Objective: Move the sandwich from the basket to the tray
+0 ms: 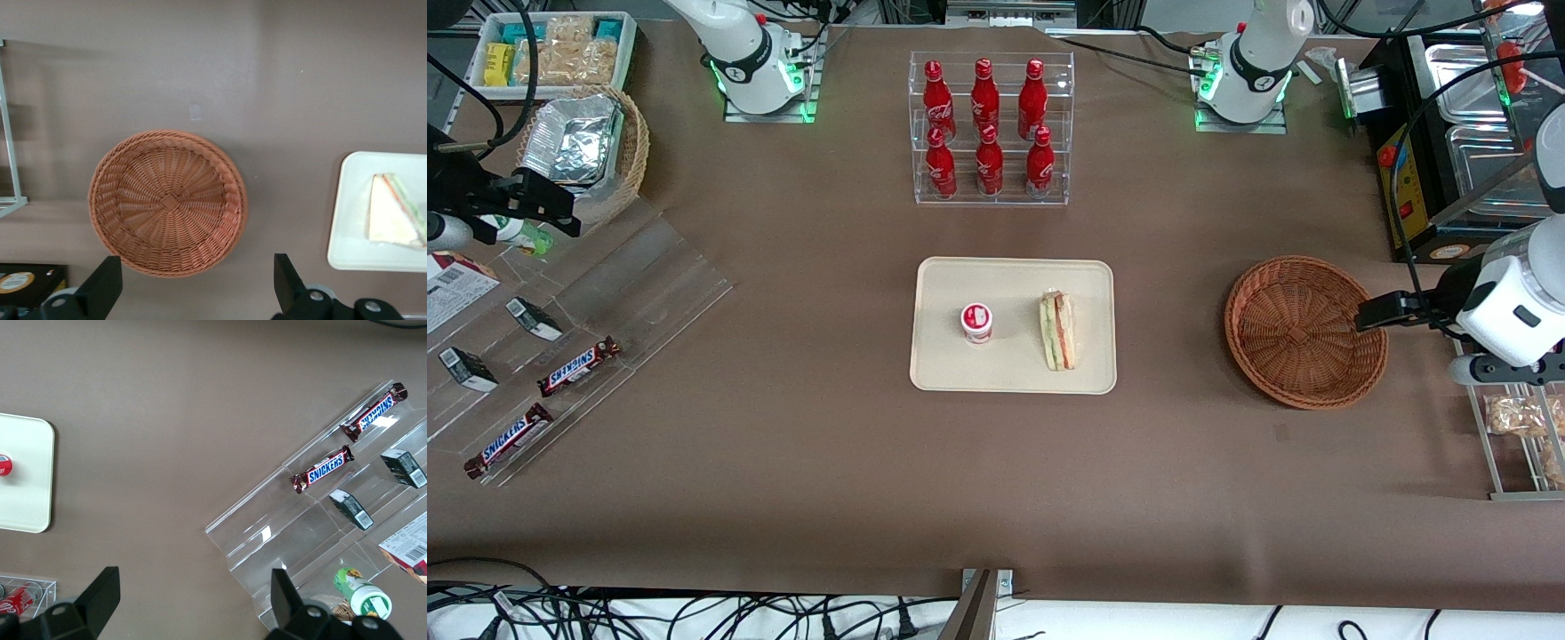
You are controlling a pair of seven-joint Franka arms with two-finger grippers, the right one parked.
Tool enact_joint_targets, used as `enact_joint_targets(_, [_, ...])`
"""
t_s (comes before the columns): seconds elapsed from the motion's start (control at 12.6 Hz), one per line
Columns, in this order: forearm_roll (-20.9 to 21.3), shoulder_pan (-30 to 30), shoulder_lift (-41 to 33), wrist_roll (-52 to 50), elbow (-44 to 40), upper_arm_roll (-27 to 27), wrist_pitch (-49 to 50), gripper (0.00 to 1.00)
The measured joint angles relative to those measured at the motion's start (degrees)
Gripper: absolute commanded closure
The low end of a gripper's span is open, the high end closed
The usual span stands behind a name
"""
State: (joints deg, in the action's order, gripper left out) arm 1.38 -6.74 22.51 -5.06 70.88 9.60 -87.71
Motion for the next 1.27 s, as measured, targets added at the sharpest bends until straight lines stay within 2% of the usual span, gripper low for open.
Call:
enact_joint_targets(0.63, [0.0,3.56,-0.12,4.83,0.78,-6.42,0.31,0.0])
enact_joint_targets(1.03, [0.0,11.76,-0.16,5.02,0.78,-14.42,0.44,0.0])
enact_joint_targets(1.27, [0.0,13.22,-0.16,5.04,0.78,-16.1,0.56,0.0])
